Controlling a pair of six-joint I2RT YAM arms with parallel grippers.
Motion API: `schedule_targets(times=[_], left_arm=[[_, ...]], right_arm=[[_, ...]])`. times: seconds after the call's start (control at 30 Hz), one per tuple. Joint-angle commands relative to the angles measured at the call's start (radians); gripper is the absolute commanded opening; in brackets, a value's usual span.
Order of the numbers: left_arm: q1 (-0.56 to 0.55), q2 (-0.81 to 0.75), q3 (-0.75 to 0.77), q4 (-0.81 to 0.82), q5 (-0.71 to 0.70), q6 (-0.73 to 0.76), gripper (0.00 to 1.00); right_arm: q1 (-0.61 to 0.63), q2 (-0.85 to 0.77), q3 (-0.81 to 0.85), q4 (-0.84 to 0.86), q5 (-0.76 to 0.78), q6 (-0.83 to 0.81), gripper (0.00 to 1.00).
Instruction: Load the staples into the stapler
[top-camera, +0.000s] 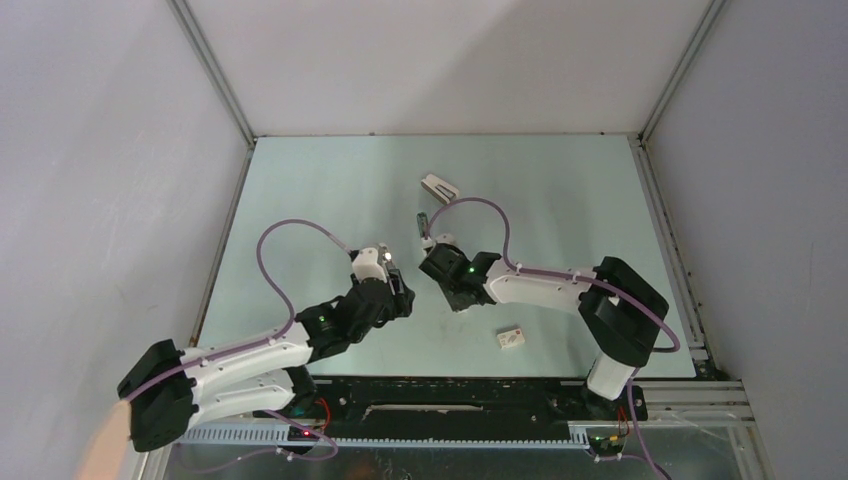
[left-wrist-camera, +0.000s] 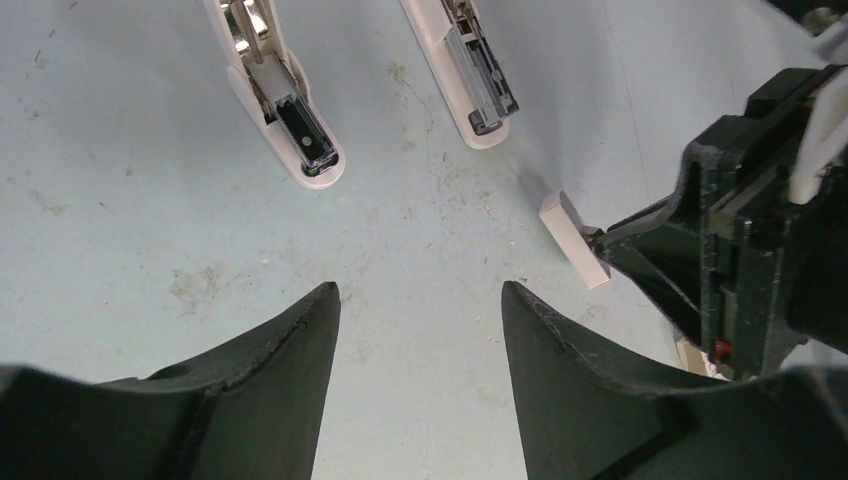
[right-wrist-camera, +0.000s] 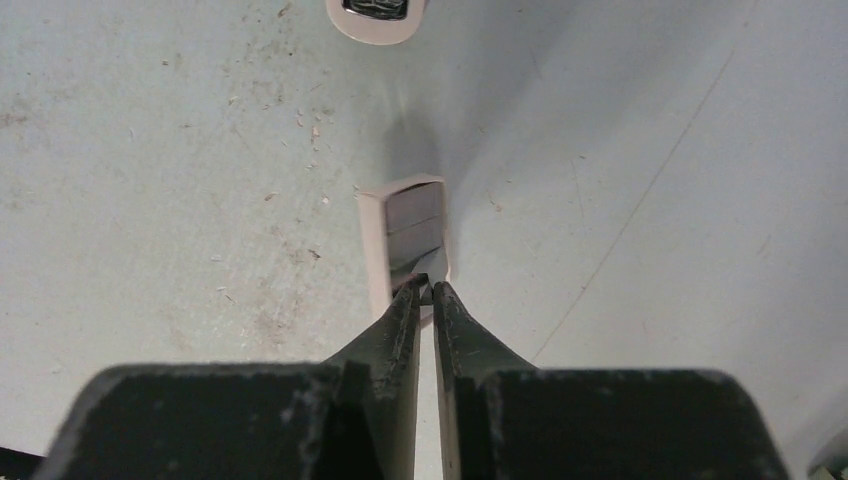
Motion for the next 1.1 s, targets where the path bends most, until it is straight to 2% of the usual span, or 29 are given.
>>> schedule_targets(times=[0.0,0.3,0.5,0.67,0.87,1.07], left_arm=[[0.005,-0.021,-0.008,0.020,-0.046,-0.026,0.64],[0.005,-0.038,-0.014,0.014,-0.060,-0.033,0.64],[0.006,-0.067,-0.027,0.005,-0.086,-0.038,0.64],[0.008,-0.093,-0.036,-0.003,-0.105,-0.043,0.65],[0.011,-0.134,-0.056,-0.018,-0.135,-0.057,0.65],[0.011,-0.198,-0.083,-0.041,-0.175,-0.078,0.65]], right_arm=[[0.011,-0.056,0.024,-0.023,0.058,0.000,0.09],[0.051,-0.042,0.062,-0.056,0.110,-0.014,0.03],[0.053,-0.097,0.064,-0.078,0.150,-0.032,0.01],[0.038,-0.108,0.063,-0.109,0.247,-0.048,0.01],[-0.005,-0.029,0.064,-0.123,0.401,-0.029,0.00],[0.018,0.063,0.075,-0.123,0.555,0.058,0.00]])
